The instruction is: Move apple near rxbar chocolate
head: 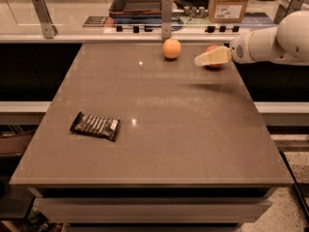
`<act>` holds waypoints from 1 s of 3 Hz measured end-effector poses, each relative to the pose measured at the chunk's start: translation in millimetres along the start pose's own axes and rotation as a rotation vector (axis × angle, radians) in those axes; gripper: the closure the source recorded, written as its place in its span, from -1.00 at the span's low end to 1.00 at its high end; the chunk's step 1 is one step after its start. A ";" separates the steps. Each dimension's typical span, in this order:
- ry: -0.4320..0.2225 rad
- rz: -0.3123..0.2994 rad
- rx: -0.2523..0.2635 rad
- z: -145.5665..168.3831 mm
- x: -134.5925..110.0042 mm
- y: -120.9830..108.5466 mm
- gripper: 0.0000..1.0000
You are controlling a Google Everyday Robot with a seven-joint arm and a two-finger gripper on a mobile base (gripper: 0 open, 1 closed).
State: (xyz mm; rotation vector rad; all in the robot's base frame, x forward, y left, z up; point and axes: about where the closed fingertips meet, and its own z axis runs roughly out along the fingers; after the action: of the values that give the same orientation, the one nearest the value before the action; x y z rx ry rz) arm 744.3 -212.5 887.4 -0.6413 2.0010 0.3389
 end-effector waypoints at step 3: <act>0.049 -0.047 0.073 24.6 18.5 -23.5 -0.63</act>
Offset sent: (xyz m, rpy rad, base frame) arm 0.0249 -0.0267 -0.0293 -0.1089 -0.0025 -0.0718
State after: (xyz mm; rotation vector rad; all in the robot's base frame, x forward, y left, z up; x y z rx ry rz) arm 768.3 -225.4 859.8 -0.6555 2.0315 0.2227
